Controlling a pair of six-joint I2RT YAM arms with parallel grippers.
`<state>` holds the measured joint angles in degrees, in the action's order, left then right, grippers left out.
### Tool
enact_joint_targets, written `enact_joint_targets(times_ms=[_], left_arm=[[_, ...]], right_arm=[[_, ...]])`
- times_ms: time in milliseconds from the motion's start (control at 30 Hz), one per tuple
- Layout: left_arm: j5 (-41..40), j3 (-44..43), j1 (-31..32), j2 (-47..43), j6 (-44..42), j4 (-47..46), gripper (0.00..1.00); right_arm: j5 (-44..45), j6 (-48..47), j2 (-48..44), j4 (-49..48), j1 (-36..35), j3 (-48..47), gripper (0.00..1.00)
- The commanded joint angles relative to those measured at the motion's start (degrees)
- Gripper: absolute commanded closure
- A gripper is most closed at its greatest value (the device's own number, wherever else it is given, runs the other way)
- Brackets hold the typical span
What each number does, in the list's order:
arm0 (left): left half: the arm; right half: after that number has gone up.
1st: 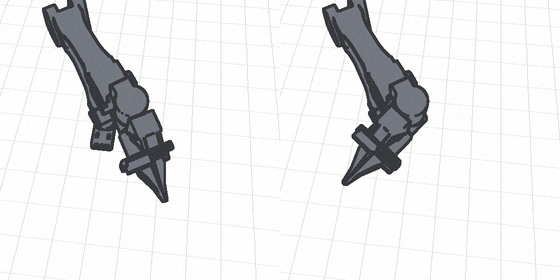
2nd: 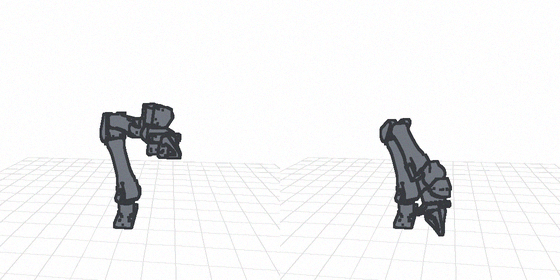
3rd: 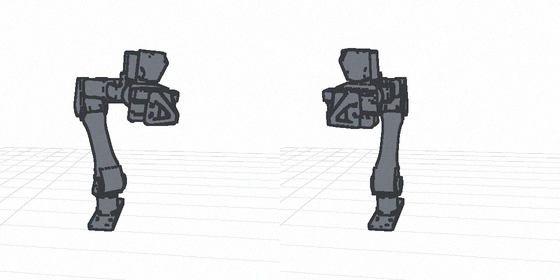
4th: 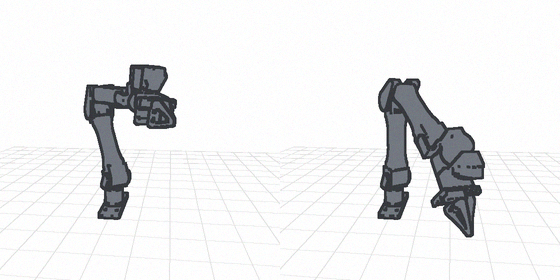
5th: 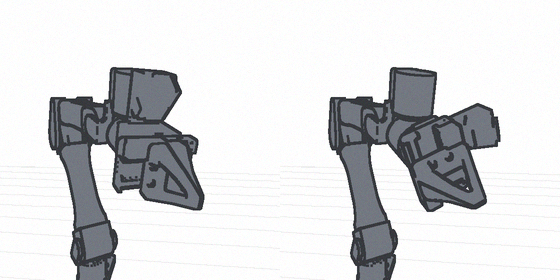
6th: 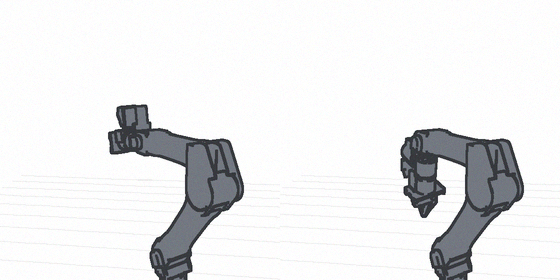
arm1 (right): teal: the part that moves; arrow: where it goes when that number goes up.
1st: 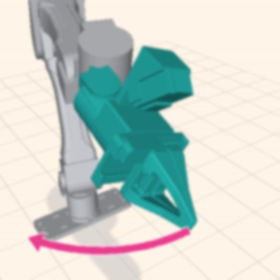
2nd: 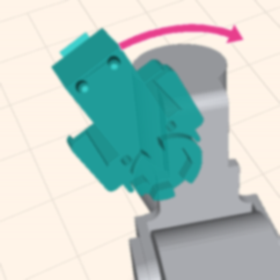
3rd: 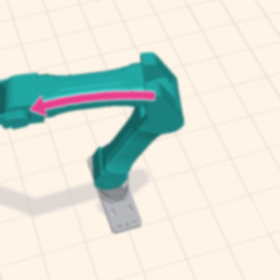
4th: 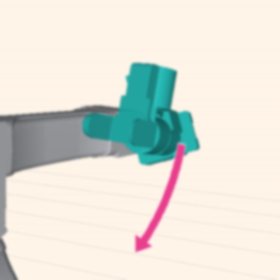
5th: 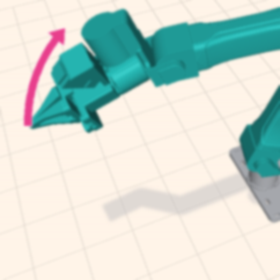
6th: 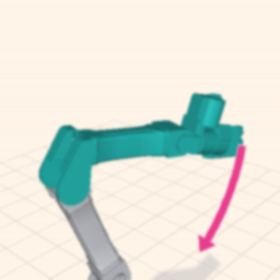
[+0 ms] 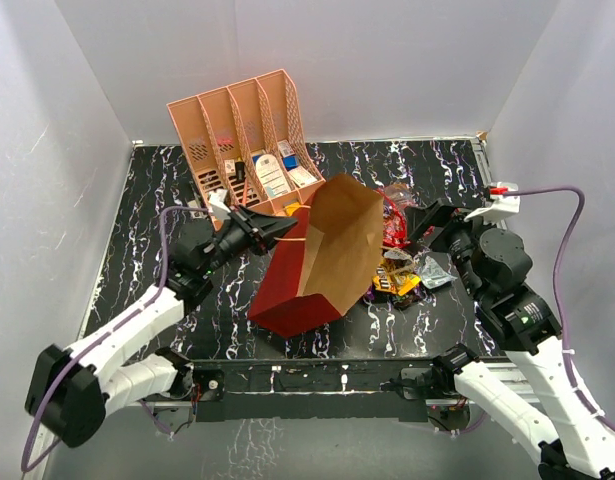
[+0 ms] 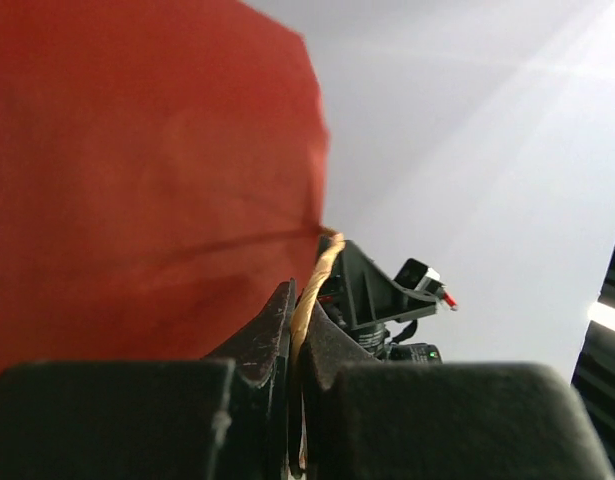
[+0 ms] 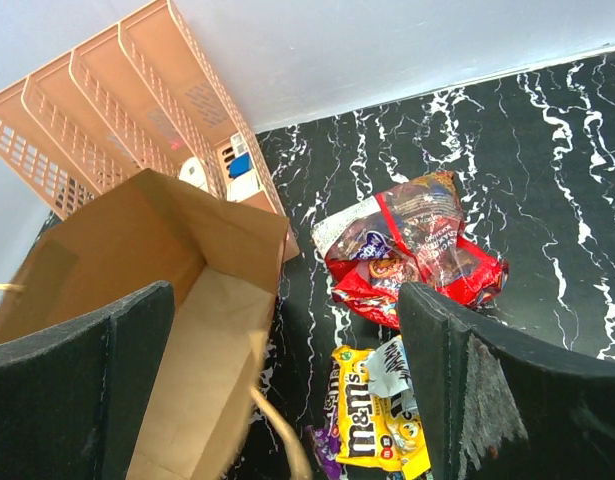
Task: Take the snacks out of the paper bag
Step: Adjust the paper bag at the center of the board.
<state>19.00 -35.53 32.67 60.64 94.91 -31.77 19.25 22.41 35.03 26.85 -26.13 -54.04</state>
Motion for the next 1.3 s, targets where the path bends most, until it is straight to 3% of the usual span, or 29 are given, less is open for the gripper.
enact_joint_targets(times_ms=[0, 100, 400, 633, 1000, 1100, 1233, 1267], left_arm=[[-1.08, -1.75, -3.65, -8.01, -5.31, 7.72, 1.00], [-1.92, -2.74, -5.02, -10.75, -9.04, 15.37, 1.00], [-2.08, -0.53, -8.49, -18.21, -16.33, 30.83, 1.00], [-9.51, -5.35, -9.63, -21.33, -27.59, 50.22, 1.00], [-0.68, -4.82, -9.66, -14.46, -30.92, 46.22, 1.00], [-5.94, -8.41, -9.64, -15.84, -34.46, 51.71, 0.90], [-13.72, -11.37, -9.59, -17.52, -37.38, 59.72, 0.67], [-15.25, -11.82, -9.64, -18.25, -37.55, 61.53, 0.56]], right_arm=[[-2.87, -0.99, 0.93, -2.92, 0.24, 0.39, 0.02], [-5.71, -0.64, 2.48, -3.11, 0.21, 0.27, 0.02], [-26.07, 3.53, 10.07, 0.03, 0.22, -5.94, 0.02], [-27.77, 3.29, 11.57, -1.96, 0.22, -9.00, 0.02], [-22.91, -2.19, 11.14, 1.46, 0.21, -12.49, 0.02], [-21.06, -3.57, 10.94, 2.39, 0.21, -13.86, 0.02], [-20.17, -4.65, 10.91, 3.03, 0.25, -15.72, 0.02], [-19.92, -4.69, 10.94, 3.03, 0.21, -16.10, 0.02]])
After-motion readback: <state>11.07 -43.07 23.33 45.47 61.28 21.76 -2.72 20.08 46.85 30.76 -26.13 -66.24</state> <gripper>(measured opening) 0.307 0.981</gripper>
